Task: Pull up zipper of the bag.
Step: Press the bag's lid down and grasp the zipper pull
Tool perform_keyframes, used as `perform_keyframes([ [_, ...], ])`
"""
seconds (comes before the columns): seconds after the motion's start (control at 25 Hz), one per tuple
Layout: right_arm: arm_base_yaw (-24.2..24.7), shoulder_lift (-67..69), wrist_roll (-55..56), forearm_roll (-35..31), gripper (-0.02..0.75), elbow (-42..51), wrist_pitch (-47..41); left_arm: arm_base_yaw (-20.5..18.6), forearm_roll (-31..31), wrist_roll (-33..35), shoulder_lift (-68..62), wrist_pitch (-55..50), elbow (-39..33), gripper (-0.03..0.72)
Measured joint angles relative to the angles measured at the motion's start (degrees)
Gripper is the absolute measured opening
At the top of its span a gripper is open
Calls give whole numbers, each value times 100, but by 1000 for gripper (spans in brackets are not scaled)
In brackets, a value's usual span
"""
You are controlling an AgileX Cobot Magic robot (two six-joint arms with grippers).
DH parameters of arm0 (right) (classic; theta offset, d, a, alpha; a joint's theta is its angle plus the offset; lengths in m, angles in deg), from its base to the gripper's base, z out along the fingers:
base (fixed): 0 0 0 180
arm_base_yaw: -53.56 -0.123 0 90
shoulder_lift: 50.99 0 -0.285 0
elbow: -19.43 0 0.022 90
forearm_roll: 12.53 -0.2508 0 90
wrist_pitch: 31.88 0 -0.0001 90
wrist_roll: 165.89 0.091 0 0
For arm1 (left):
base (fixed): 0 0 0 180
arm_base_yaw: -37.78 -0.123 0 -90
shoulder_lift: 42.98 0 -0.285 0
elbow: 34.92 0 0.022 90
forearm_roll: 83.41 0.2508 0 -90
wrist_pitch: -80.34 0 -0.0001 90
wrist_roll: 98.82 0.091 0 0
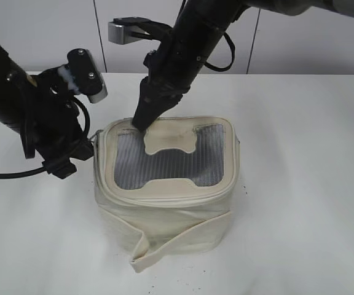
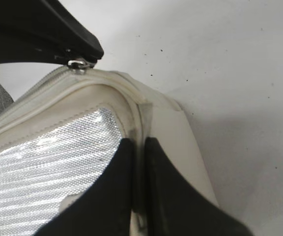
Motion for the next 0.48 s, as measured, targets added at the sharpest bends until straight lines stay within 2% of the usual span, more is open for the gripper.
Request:
perform_keyframes([
  [0.12, -17, 0, 26, -5, 36, 0, 0, 11, 25, -396, 45, -219, 13, -2],
  [0.48, -83, 49, 178, 17, 35, -215, -13, 6, -246, -992, 302, -789, 18, -2],
])
